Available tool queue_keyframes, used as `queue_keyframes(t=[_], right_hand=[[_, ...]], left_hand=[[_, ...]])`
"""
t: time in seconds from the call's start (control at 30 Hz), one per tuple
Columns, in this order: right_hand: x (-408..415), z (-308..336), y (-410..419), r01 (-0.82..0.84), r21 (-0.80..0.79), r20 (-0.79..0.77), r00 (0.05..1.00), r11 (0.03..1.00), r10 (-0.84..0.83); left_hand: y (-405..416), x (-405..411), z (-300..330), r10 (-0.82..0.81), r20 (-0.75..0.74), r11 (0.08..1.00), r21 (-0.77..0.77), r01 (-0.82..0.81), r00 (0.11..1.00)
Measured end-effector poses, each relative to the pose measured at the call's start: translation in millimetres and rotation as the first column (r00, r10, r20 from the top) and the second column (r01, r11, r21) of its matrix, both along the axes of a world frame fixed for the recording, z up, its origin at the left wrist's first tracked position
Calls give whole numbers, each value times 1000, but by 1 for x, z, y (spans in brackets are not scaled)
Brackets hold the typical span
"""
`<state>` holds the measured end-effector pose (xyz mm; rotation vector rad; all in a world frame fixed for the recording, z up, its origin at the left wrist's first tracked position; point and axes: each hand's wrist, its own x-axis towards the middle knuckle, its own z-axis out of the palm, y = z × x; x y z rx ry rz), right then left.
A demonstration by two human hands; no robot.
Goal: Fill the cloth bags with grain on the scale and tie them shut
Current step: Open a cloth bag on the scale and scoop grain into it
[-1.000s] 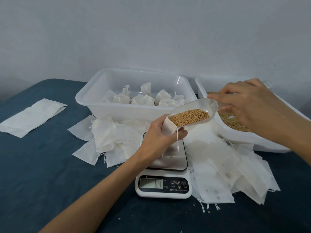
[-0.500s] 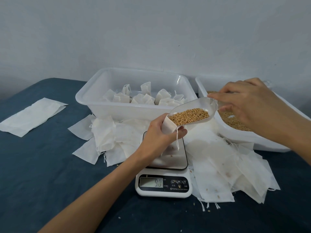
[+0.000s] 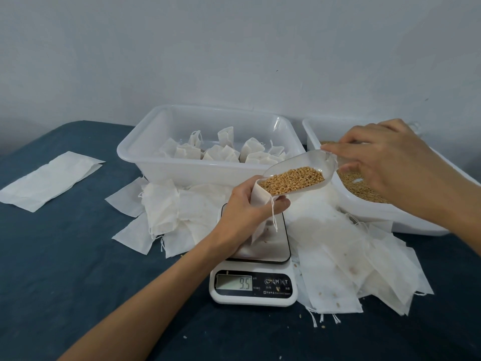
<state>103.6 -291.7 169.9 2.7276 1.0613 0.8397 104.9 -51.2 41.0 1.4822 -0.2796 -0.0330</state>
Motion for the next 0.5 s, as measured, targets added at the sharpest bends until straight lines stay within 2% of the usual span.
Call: queue_keyframes(t=[0.5], right_hand=[[-3, 2, 0, 10, -26, -5, 1000, 1000, -10]], left_hand=[[0, 0, -1, 18, 73, 997, 79, -24, 997]])
